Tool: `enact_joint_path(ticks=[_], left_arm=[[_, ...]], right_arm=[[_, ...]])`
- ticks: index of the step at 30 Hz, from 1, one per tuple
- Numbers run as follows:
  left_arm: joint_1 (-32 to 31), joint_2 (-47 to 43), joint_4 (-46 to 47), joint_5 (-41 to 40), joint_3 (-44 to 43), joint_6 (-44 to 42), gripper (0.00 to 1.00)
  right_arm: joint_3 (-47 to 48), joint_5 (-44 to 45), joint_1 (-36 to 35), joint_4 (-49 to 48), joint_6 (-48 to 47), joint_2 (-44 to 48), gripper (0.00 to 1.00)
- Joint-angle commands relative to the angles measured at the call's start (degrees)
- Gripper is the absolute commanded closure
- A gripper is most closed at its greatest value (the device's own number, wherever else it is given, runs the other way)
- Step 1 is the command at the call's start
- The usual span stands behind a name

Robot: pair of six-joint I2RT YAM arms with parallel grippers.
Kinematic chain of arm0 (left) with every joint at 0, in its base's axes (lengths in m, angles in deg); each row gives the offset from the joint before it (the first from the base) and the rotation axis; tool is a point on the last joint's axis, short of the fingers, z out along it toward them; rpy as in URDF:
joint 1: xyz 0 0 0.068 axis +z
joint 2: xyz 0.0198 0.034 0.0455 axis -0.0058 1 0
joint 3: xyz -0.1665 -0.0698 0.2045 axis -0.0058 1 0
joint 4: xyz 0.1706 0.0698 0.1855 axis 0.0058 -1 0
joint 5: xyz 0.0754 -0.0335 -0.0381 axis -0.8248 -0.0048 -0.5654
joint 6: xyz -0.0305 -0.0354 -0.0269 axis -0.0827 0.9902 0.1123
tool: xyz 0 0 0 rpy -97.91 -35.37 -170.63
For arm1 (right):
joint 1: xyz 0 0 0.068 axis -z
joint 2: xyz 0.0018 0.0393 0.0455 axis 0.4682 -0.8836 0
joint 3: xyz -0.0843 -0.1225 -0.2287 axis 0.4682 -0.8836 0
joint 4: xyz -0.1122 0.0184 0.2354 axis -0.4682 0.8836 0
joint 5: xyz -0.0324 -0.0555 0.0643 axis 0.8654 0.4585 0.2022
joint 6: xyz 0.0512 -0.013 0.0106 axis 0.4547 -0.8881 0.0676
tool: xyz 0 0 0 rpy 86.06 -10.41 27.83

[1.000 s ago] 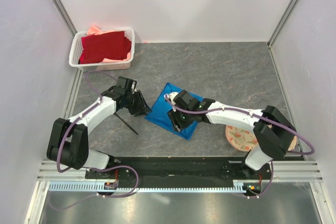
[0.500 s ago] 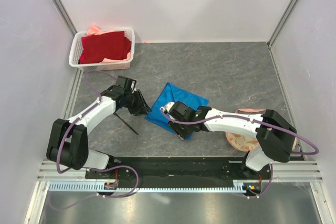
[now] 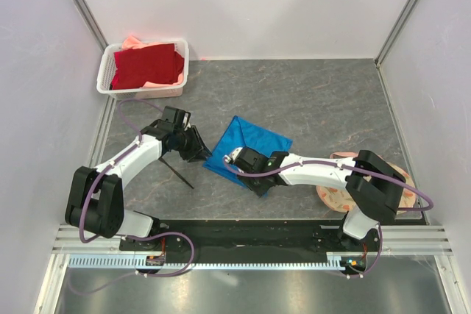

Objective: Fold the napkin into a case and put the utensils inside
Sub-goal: Pick up the upper triangle-folded napkin from the center of the board.

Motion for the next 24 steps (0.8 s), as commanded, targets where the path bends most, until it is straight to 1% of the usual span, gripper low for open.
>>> enact_joint_path(ticks=[1,5,9,12,13,14,16,17,20,22,24], left_arm=[[0.69,-1.34,0.61,1.14,-0.77,-0.29,0.63],[1.13,-1.26,0.44,1.14,-0.77,-0.47,0.63],[1.39,-1.61,0.52,1.23,-0.59,-0.38,0.6],[1.74,-1.7,0.52,0.7,-0.16,-0.29,0.57],[1.92,-1.26,0.52,0.7,0.19,-0.2,0.52],[2.35,-1.0,0.52,0.96,0.46,0.14,0.52],[2.62,-0.2,0.52,1.76,1.07,0.76,0.51],[2.88,0.32,0.7,1.5,1.16,1.55,0.5],[3.24,0.85,1.49,1.93,1.51,2.95,0.47],[3.32,1.29,2.1,1.85,1.08,3.66,0.44],[3.32,1.99,2.11,2.11,0.73,4.63,0.44]], right_arm=[[-0.28,2.21,-0.29,-0.2,-1.49,-1.69,0.64],[-0.28,1.86,-0.55,-0.46,-1.32,-2.83,0.64],[-0.2,3.26,-0.99,-0.46,-1.14,-3.89,0.64],[-0.2,3.79,-0.99,-0.9,-0.44,-4.24,0.66],[-0.2,4.49,-0.99,-0.99,-0.26,-4.5,0.67],[-0.11,4.59,-1.08,-1.08,0.35,-4.68,0.74],[0.15,4.59,-0.99,-1.34,0.7,-5.03,0.81],[0.33,4.85,-0.99,-1.34,1.49,-5.03,0.88],[0.68,4.59,-0.99,-1.61,2.2,-4.6,0.95],[0.94,4.32,-1.08,-1.87,2.55,-3.9,0.98],[1.12,3.88,-1.08,-1.96,2.81,-3.54,1.0]])
